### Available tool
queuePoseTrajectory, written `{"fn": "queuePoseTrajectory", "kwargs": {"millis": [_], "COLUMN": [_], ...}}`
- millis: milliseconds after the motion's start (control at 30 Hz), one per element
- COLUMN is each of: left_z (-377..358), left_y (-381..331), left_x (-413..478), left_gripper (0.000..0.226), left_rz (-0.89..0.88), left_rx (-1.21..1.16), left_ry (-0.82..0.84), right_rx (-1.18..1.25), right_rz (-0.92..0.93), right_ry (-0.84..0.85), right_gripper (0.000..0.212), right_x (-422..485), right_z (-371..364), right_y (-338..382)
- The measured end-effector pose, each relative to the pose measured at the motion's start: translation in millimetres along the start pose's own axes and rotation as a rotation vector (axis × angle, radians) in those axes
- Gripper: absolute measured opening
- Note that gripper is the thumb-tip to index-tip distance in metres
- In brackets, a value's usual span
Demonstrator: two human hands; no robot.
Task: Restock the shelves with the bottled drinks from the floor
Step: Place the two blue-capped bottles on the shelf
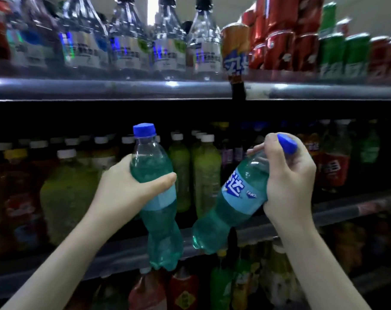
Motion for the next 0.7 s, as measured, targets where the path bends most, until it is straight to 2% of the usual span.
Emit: {"fn": "queuePoseTrajectory", "kwargs": {"millis": [100,267,500,700], "left_z": [-36.8,-102.2,-185.1,-202.4], "left_y": [-10.7,-29.6,-60.2,-77.2], "left_x": [8.6,17.4,29.7,32.4], "left_gripper": [0.039,0.029,0.027,0.032], "left_rz": [-0.037,-0.06,-0.02,0.018], "left_rx": [-0.041,-0.044,-0.06,-0.022], "left_ry": [0.045,0.058,-0.055,-0.234], "right_rx": [-0.073,-0.17,-0.273,-0.219], "right_rz": [0.091,0.241,0.196,0.151], "right_ry": [-0.102,-0.185,-0.114,0.042], "right_gripper": [0.014,0.011,0.014,0.013], "right_x": [28.6,79.8,147.3,181.4], "right_z": [48.5,120.3,171.9,143.1], "right_y": [15.2,17.0,-45.1,-77.5]}}
Point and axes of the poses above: each hand's wrist, its own x-axis towards the middle knuckle, its own z-axis out of the back of the hand, y = z × x, the point moved 8 cm from there along x, towards the middle knuckle, and after that the axes turned 2 degrees about y, right-handed, at the moved point
